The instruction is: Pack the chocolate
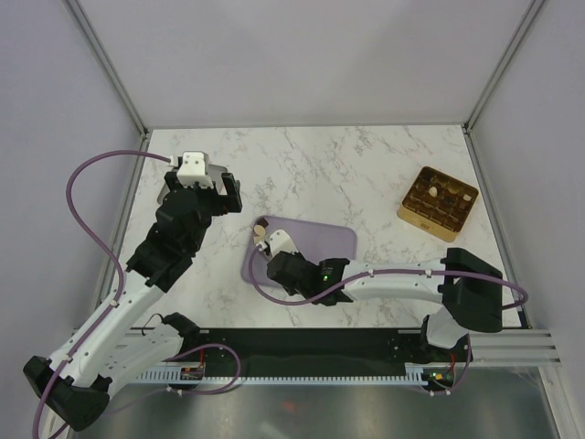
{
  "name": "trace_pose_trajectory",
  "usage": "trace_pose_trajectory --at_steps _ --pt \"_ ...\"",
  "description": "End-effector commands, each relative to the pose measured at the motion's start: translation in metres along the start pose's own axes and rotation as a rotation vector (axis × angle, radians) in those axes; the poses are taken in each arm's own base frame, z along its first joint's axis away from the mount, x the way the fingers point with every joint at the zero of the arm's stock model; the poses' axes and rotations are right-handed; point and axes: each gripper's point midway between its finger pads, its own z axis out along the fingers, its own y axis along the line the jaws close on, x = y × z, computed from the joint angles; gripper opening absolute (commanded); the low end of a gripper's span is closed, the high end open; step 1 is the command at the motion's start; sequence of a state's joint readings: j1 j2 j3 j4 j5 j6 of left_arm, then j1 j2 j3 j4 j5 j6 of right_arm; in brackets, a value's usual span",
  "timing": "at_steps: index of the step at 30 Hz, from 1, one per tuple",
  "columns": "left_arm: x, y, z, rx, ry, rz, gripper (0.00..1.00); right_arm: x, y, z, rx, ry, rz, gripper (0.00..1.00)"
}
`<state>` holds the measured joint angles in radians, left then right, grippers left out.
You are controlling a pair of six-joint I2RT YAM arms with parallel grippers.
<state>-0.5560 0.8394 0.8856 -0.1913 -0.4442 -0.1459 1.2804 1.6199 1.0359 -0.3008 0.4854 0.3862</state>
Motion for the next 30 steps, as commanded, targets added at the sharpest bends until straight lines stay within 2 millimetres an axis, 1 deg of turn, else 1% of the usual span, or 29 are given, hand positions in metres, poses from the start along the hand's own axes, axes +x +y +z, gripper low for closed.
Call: trace_pose_trajectory --at_steps 1,3,4,9,12,14,15,18,19,20,21,24,25,26,27,29,30 --pt "-0.016 0.006 -0.001 -0.027 -0.042 0.01 1.0 -0.02 -0.012 -0.026 0.019 -0.06 0.047 0.4" --pt "-0.016 0.006 -0.001 -0.027 -0.042 0.01 1.0 -0.018 -0.016 -0.032 0.024 -0.061 0.056 0.4" --pt "-0.016 0.005 -0.002 -0.024 -0.043 0.008 1.0 -0.015 -0.022 -0.035 0.043 -0.053 0.061 0.4" --pt "-0.016 0.005 -0.002 -0.022 -0.044 0.006 1.0 -0.019 -0.043 -0.055 0.089 -0.066 0.081 0.39" --pt "-0.015 0.005 -0.002 -0.021 -0.041 0.006 1.0 -0.021 -0.06 -0.063 0.131 -0.058 0.105 0.39" --pt "-0.015 0.005 -0.001 -0.022 -0.04 0.006 1.0 -0.022 -0.079 -0.068 0.18 -0.042 0.127 0.39" --pt "-0.015 0.005 -0.002 -0.021 -0.041 0.006 1.0 -0.022 -0.094 -0.068 0.216 -0.033 0.15 0.39" --pt "-0.016 0.005 -0.003 -0.02 -0.045 0.004 1.0 -0.02 -0.127 -0.076 0.282 -0.015 0.198 0.39" --pt "-0.016 0.005 -0.003 -0.02 -0.044 0.006 1.0 -0.017 -0.151 -0.079 0.329 -0.004 0.244 0.39" --pt "-0.016 0.005 -0.002 -0.02 -0.042 0.005 1.0 -0.014 -0.162 -0.081 0.339 0.008 0.271 0.39" --pt "-0.016 0.005 -0.002 -0.019 -0.044 0.005 1.0 -0.011 -0.186 -0.082 0.392 0.017 0.321 0.39" --pt "-0.018 0.004 -0.003 -0.015 -0.047 0.001 1.0 -0.003 -0.22 -0.094 0.463 0.027 0.382 0.39" --pt "-0.018 0.004 -0.003 -0.015 -0.049 0.0 1.0 -0.001 -0.24 -0.099 0.508 0.026 0.426 0.39" --pt "-0.018 0.004 -0.003 -0.013 -0.048 0.0 1.0 0.001 -0.25 -0.102 0.531 0.026 0.451 0.39" --pt "-0.017 0.003 -0.003 -0.012 -0.047 0.0 1.0 0.006 -0.27 -0.107 0.575 0.033 0.5 0.39" --pt "-0.018 0.004 -0.004 -0.012 -0.048 -0.001 1.0 0.013 -0.29 -0.114 0.633 0.035 0.537 0.39" --pt "-0.017 0.004 -0.004 -0.012 -0.048 -0.001 1.0 0.02 -0.308 -0.119 0.684 0.043 0.576 0.39"
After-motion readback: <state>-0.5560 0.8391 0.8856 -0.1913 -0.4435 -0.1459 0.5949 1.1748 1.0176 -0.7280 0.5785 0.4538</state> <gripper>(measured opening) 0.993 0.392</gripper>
